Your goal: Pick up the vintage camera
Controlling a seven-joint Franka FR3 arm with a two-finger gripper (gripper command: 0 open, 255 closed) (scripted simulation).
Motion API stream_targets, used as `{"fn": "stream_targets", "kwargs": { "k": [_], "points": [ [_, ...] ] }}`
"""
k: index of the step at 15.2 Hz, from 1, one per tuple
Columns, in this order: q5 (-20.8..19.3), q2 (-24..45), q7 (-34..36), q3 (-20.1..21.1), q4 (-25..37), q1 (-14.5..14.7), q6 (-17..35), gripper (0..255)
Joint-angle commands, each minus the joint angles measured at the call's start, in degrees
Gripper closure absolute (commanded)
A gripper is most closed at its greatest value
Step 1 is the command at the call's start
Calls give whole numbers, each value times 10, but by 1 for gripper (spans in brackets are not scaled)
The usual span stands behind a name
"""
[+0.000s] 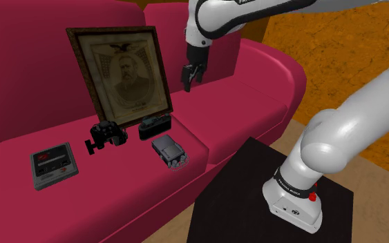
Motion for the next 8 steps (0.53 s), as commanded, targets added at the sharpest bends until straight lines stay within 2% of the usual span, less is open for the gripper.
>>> {"fn": "stream_targets", "kwargs": {
  "k": [1, 8],
  "points": [
    [-3, 45, 4, 2, 16, -1, 27, 0],
    [-20, 197, 23, 9, 95, -1, 93, 0]
  ]
}}
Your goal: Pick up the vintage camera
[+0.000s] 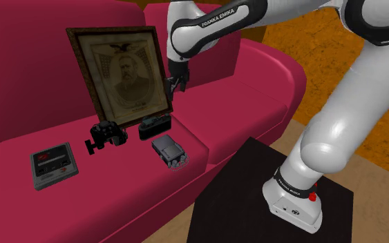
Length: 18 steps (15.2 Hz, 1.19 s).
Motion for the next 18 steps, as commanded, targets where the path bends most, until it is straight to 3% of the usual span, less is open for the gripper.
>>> {"fn": "stream_targets", "kwargs": {
  "k": [1, 10, 18],
  "points": [
    [-6, 52, 7, 2, 32, 1, 18, 0],
    [-30, 256, 27, -2, 196, 14, 48, 0],
    [-40, 454, 32, -10, 413, 31, 21, 0]
  ]
}}
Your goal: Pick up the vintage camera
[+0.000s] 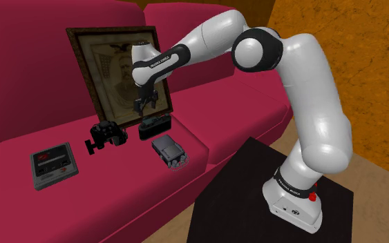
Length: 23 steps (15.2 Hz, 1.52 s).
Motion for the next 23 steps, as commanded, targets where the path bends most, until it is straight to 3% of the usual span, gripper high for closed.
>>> {"fn": "stream_targets", "kwargs": {
  "k": [1, 10, 11, 23],
  "points": [
    [-1, 46, 1, -2, 55, 4, -10, 0],
    [-4, 82, 2, -4, 56, 6, 25, 0],
    [-4, 82, 2, -4, 55, 6, 25, 255],
    [-3, 67, 1, -3, 54, 5, 12, 255]
  ]
}}
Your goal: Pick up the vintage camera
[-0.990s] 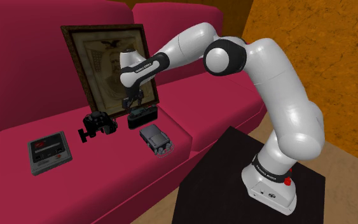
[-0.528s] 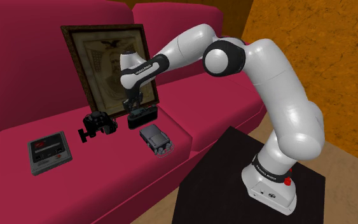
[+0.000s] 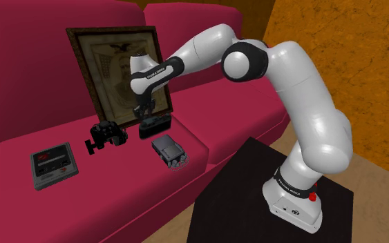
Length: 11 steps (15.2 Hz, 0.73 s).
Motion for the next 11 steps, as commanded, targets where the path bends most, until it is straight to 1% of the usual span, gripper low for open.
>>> {"fn": "stream_targets", "kwargs": {
  "k": [1, 11],
  "points": [
    [1, -10, 0, 1, -2, 0, -8, 255],
    [5, -53, -2, 4, 5, -2, -58, 255]
  ]
}}
